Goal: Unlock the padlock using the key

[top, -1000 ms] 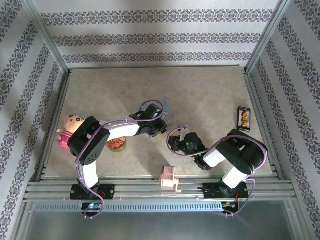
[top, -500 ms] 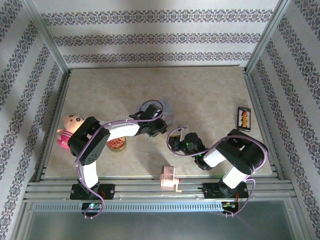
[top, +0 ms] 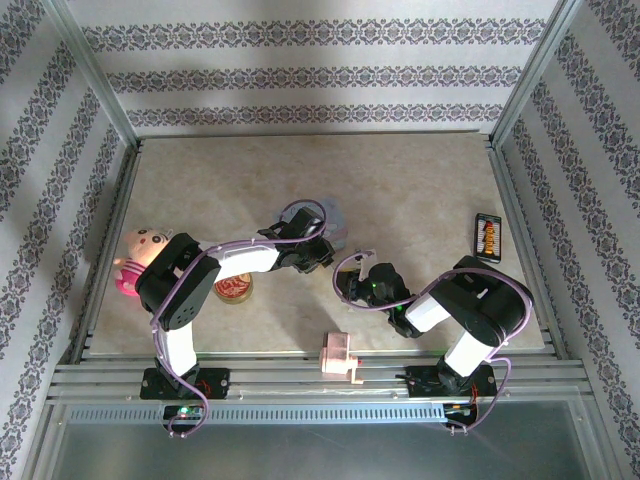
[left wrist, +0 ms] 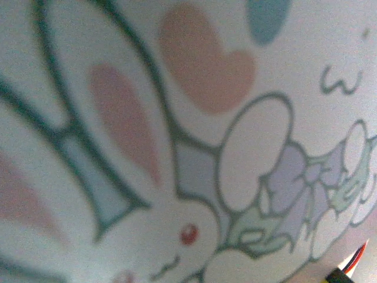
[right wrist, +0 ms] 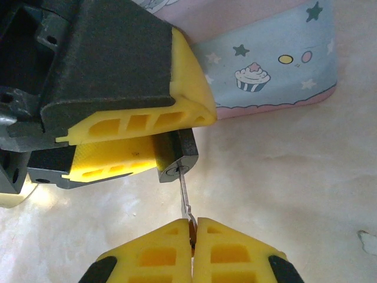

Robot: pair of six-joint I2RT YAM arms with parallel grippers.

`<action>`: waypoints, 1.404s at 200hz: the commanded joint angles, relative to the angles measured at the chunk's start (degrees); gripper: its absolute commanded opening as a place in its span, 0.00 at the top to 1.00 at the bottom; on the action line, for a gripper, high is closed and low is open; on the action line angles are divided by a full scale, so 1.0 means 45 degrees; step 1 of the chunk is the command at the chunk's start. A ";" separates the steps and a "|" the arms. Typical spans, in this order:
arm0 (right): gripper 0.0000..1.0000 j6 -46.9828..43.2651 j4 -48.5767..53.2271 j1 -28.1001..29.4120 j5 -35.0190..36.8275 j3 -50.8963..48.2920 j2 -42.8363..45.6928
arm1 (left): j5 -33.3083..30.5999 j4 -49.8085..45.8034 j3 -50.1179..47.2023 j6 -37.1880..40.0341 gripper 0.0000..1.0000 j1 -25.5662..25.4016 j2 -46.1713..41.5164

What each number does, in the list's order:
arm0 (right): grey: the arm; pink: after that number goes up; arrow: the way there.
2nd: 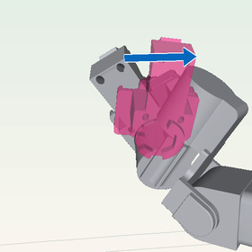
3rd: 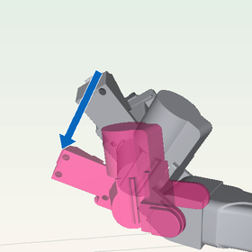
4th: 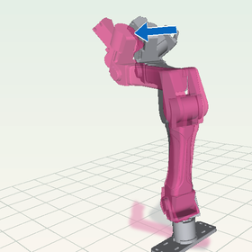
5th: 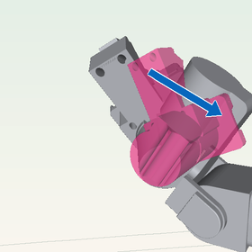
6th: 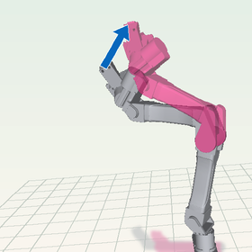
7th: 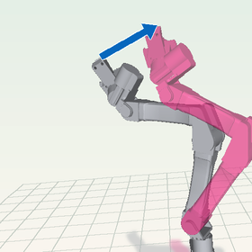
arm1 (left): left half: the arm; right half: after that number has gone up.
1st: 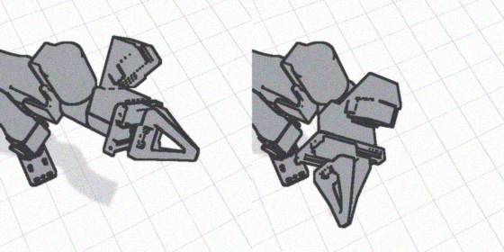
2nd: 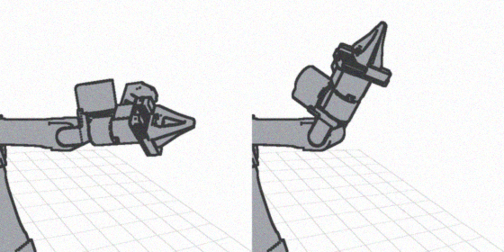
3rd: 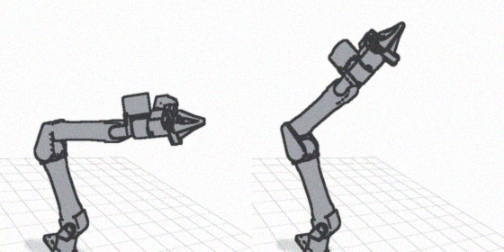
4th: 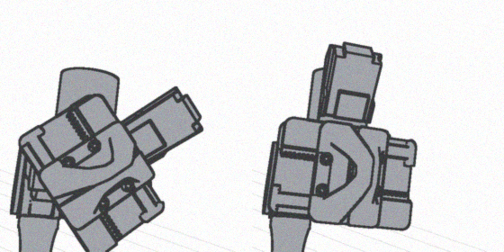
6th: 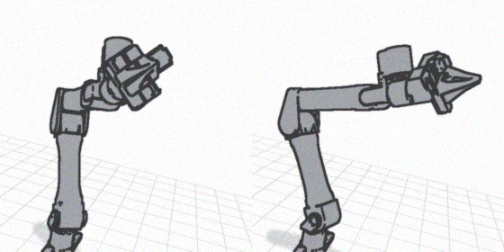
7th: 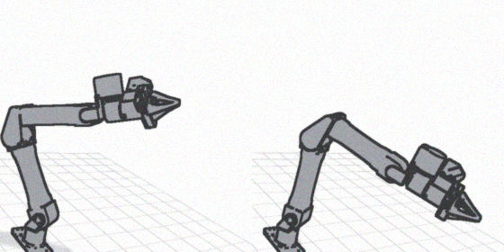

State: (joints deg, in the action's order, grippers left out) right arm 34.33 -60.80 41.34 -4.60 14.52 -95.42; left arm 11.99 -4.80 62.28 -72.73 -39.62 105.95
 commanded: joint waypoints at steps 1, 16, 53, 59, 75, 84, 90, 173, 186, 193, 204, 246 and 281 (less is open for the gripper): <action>1.00 0.0048 -0.0611 -0.0084 -0.0535 0.0305 -0.0222 | 0.0362 0.0498 0.0017 -0.0217 0.96 0.0082 0.0147; 1.00 0.0065 -0.0592 -0.0134 -0.0540 0.0308 -0.0223 | 0.0412 0.0537 0.0007 -0.0195 0.96 0.0083 0.0156; 1.00 0.0252 -0.0574 -0.0530 -0.0920 0.0311 -0.0127 | 0.0537 0.0501 -0.0044 -0.0042 0.96 0.0078 0.0088; 1.00 0.0272 -0.0555 -0.0621 -0.1109 0.0364 -0.0107 | 0.0564 0.0483 -0.0056 -0.0014 0.96 0.0075 0.0083; 1.00 0.0410 -0.0495 -0.0890 -0.1569 0.0463 -0.0106 | 0.0621 0.0492 -0.0072 0.0040 0.96 0.0073 0.0059; 1.00 0.0499 -0.0494 -0.1010 -0.1859 0.0551 -0.0158 | 0.0649 0.0507 -0.0092 0.0049 0.96 0.0077 0.0063; 1.00 0.0563 -0.0504 -0.1136 -0.2063 0.0580 -0.0219 | 0.0666 0.0530 -0.0110 0.0058 0.96 0.0083 0.0031; 1.00 0.0568 -0.0572 -0.1701 -0.3539 0.0829 -0.0635 | 0.0656 0.0524 -0.0132 0.0067 0.96 0.0072 0.0027; 1.00 0.0433 -0.0519 -0.1707 -0.3437 0.0711 -0.0490 | 0.0646 0.0501 -0.0139 0.0056 0.96 0.0073 0.0028; 1.00 0.0353 -0.0449 -0.1707 -0.3354 0.0657 -0.0407 | 0.0622 0.0458 -0.0121 0.0049 0.96 0.0073 0.0025; 1.00 0.0213 -0.0259 -0.1703 -0.3217 0.0601 -0.0240 | 0.0580 0.0321 -0.0086 0.0039 0.96 0.0073 0.0015; 1.00 -0.0555 0.1482 -0.1109 -0.1739 0.0705 0.0912 | 0.0485 0.0120 0.0024 -0.0093 0.96 0.0073 0.0065; 1.00 -0.1502 0.4625 -0.0117 0.0495 0.1596 0.2057 | 0.0466 -0.0076 0.0155 -0.0154 0.96 0.0054 0.0122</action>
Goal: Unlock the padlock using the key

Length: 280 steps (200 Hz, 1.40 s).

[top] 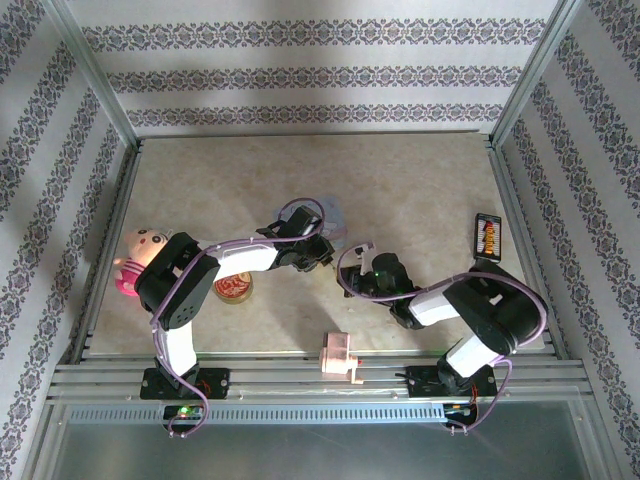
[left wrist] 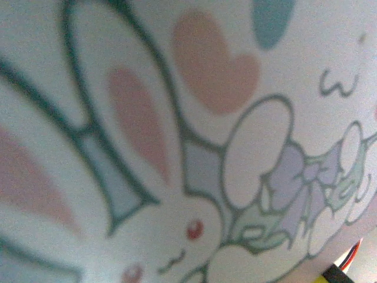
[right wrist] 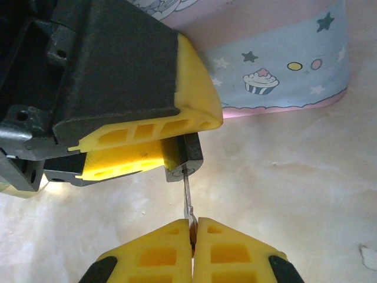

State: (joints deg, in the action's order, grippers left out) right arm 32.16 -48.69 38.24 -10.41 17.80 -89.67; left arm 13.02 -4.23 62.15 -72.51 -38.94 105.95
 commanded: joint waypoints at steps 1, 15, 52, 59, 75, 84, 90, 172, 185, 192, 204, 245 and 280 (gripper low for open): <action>1.00 -0.1037 0.2001 0.0598 0.1807 0.0878 0.0802 | 0.0245 -0.0208 0.0188 -0.0209 0.96 -0.0097 0.0124; 1.00 -0.1130 0.2621 0.0770 0.2270 0.1028 0.1030 | 0.0253 -0.0180 0.0195 -0.0248 0.96 -0.0102 0.0113; 1.00 -0.1082 0.3605 0.0851 0.2541 0.1319 0.1378 | 0.0325 -0.0135 0.0264 -0.0254 0.96 -0.0117 0.0151; 1.00 -0.1074 0.3787 0.0859 0.2591 0.1358 0.1462 | 0.0353 -0.0152 0.0262 -0.0228 0.96 -0.0117 0.0149; 1.00 -0.1091 0.3977 0.0878 0.2636 0.1422 0.1753 | 0.0350 -0.0154 0.0219 -0.0221 0.96 -0.0136 0.0135; 1.00 -0.1123 0.4051 0.0899 0.2662 0.1442 0.1895 | 0.0375 -0.0141 0.0212 -0.0255 0.96 -0.0136 0.0147; 1.00 -0.1168 0.4076 0.0898 0.2657 0.1459 0.1964 | 0.0369 -0.0112 0.0175 -0.0318 0.96 -0.0136 0.0149; 1.00 -0.0920 0.4247 0.1244 0.2739 0.1980 0.1606 | 0.0555 0.0229 0.0165 -0.0958 0.96 -0.0214 0.0260; 1.00 -0.0797 0.4356 0.1291 0.2772 0.2127 0.1433 | 0.0570 0.0341 0.0072 -0.1257 0.98 -0.0232 0.0228; 1.00 -0.0675 0.4500 0.1303 0.2838 0.2229 0.1344 | 0.0565 0.0417 0.0037 -0.1435 0.98 -0.0234 0.0227; 1.00 -0.0507 0.4731 0.1291 0.2907 0.2370 0.1196 | 0.0552 0.0518 -0.0055 -0.1718 0.99 -0.0234 0.0171; 1.00 -0.0253 0.4951 0.1303 0.2910 0.2399 0.1010 | 0.0372 0.0559 -0.0076 -0.1963 1.00 -0.0214 0.0032; 1.00 -0.0281 0.5076 0.1288 0.2911 0.2260 0.1199 | 0.0393 0.0600 -0.0005 -0.1914 1.00 -0.0195 0.0064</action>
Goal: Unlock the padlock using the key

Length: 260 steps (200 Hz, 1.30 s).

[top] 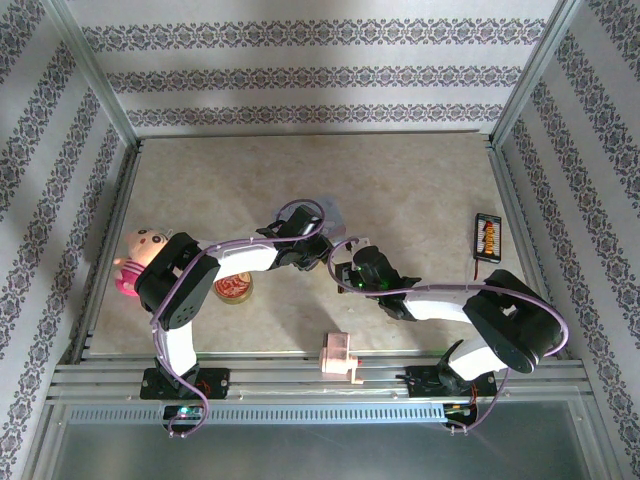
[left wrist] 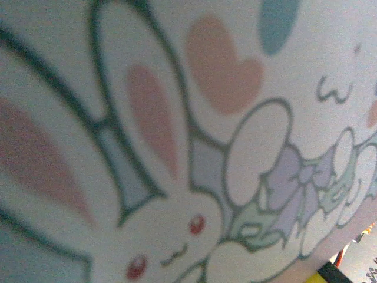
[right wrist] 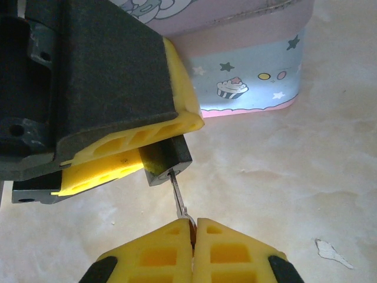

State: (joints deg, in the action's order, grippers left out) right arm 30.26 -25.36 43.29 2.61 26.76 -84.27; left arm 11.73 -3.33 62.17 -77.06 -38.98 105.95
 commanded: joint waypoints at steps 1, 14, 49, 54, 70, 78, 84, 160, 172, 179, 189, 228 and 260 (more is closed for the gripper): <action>1.00 0.0136 -0.0106 0.0166 0.0011 0.0266 -0.0002 | 0.0677 0.0395 -0.0009 -0.0904 1.00 -0.0185 0.0066; 1.00 0.0087 -0.0091 0.0181 0.0013 0.0206 0.0094 | 0.0656 0.0428 -0.0045 -0.1014 1.00 -0.0185 0.0085; 1.00 0.0095 -0.0068 0.0170 0.0140 0.0013 0.0348 | 0.0654 0.0462 -0.0009 -0.1041 1.00 -0.0185 0.0097; 1.00 0.0083 -0.0070 0.0155 0.0126 0.0000 0.0354 | 0.0638 0.0449 -0.0012 -0.1040 1.00 -0.0185 0.0107; 1.00 0.0069 -0.0052 0.0167 0.0103 0.0017 0.0355 | 0.0641 0.0467 -0.0007 -0.1060 1.00 -0.0185 0.0108; 1.00 0.0063 -0.0047 0.0165 0.0066 0.0048 0.0312 | 0.0638 0.0467 0.0012 -0.1060 1.00 -0.0185 0.0103; 1.00 0.0049 -0.0047 0.0175 0.0028 0.0118 0.0270 | 0.0661 0.0504 0.0002 -0.1031 1.00 -0.0185 0.0117; 1.00 -0.0602 0.0186 -0.0573 -0.2283 0.1237 0.0019 | 0.1341 0.0560 -0.0258 -0.0573 1.00 -0.0292 0.0066; 1.00 -0.0582 0.0205 -0.0854 -0.2793 0.1262 0.0034 | 0.1362 0.0528 -0.0358 -0.0572 1.00 -0.0300 0.0008; 1.00 -0.0539 0.0226 -0.1032 -0.2994 0.1260 0.0040 | 0.1376 0.0509 -0.0396 -0.0538 1.00 -0.0298 -0.0009; 1.00 -0.0533 0.0227 -0.1232 -0.3285 0.1233 0.0043 | 0.1432 0.0439 -0.0379 -0.0479 1.00 -0.0298 -0.0030; 1.00 -0.0348 -0.0088 -0.1388 -0.3887 0.1231 -0.0198 | 0.1536 0.0501 -0.0386 -0.0831 1.00 -0.0322 0.0047; 1.00 -0.0231 -0.0205 -0.1412 -0.4115 0.1385 -0.0452 | 0.1703 0.0675 -0.0324 -0.1191 1.00 -0.0372 0.0167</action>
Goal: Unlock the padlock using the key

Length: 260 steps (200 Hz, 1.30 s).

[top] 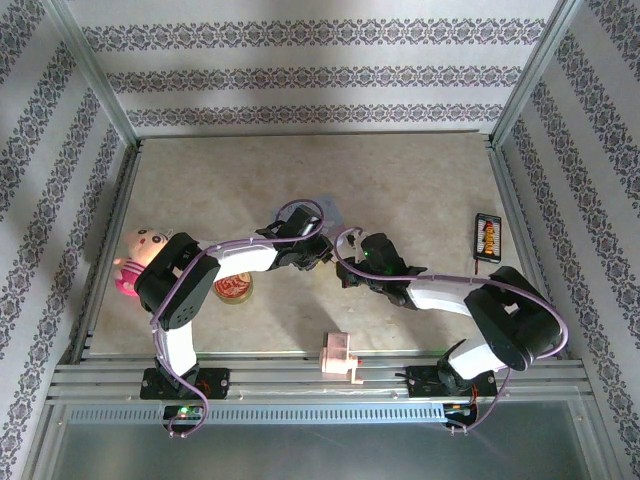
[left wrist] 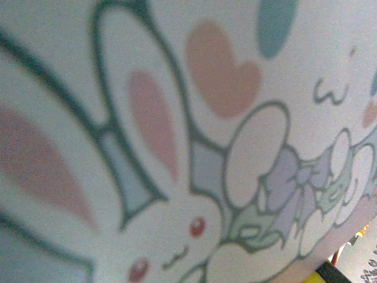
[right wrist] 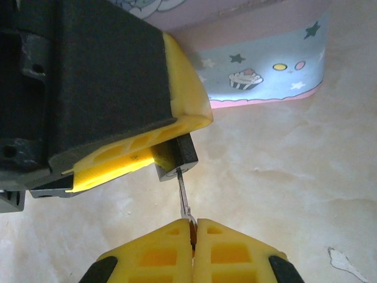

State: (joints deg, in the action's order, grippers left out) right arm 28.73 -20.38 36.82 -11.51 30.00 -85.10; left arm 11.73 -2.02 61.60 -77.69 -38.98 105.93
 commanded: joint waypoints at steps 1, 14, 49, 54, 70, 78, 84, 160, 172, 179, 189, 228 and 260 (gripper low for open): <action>1.00 0.0114 -0.1302 0.0023 -0.0978 0.0672 -0.0268 | 0.1707 0.0387 -0.0196 -0.1053 1.00 -0.0376 0.0181; 1.00 0.0088 -0.1202 -0.0005 -0.0983 0.0733 -0.0278 | 0.1773 0.0419 -0.0171 -0.1146 1.00 -0.0380 0.0196; 1.00 0.0140 -0.0901 -0.0060 -0.0496 0.0440 -0.0069 | 0.1670 0.0460 -0.0080 -0.1212 1.00 -0.0380 0.0122; 1.00 0.0139 -0.0900 -0.0076 -0.0444 0.0374 -0.0040 | 0.1671 0.0451 -0.0053 -0.1185 1.00 -0.0368 0.0128; 1.00 0.0168 -0.0862 -0.0114 -0.0211 0.0145 0.0130 | 0.1708 0.0440 0.0016 -0.1144 1.00 -0.0380 0.0113; 1.00 0.0175 -0.0861 -0.0165 -0.0078 0.0030 0.0267 | 0.1709 0.0413 0.0011 -0.1097 1.00 -0.0380 0.0112; 1.00 0.0195 -0.0861 -0.0201 0.0010 -0.0030 0.0343 | 0.1710 0.0391 0.0014 -0.1078 1.00 -0.0380 0.0086; 1.00 0.0197 -0.0937 -0.0340 -0.0469 0.1012 -0.0528 | 0.1888 0.0391 -0.0047 -0.0997 1.00 -0.0405 0.0105; 1.00 0.0211 -0.0976 -0.0310 -0.0433 0.1179 -0.0711 | 0.1912 0.0377 -0.0047 -0.0968 1.00 -0.0419 0.0104; 1.00 0.0204 -0.0997 -0.0274 -0.0345 0.1233 -0.0754 | 0.1925 0.0353 -0.0029 -0.0925 1.00 -0.0438 0.0096; 1.00 0.0227 -0.0997 -0.0293 -0.0223 0.1263 -0.0733 | 0.1971 0.0296 -0.0013 -0.0863 1.00 -0.0458 0.0101; 1.00 0.0287 -0.0998 -0.0500 0.0036 0.1341 -0.0413 | 0.2023 0.0359 -0.0169 -0.0846 1.00 -0.0478 0.0054; 1.00 0.0300 -0.0979 -0.0505 0.0018 0.1313 -0.0347 | 0.2010 0.0430 -0.0175 -0.0892 1.00 -0.0480 0.0042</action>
State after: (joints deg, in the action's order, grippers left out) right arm 29.65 -19.88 35.33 -12.73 33.19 -88.07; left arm 12.93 -0.78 61.60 -78.72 -39.03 105.93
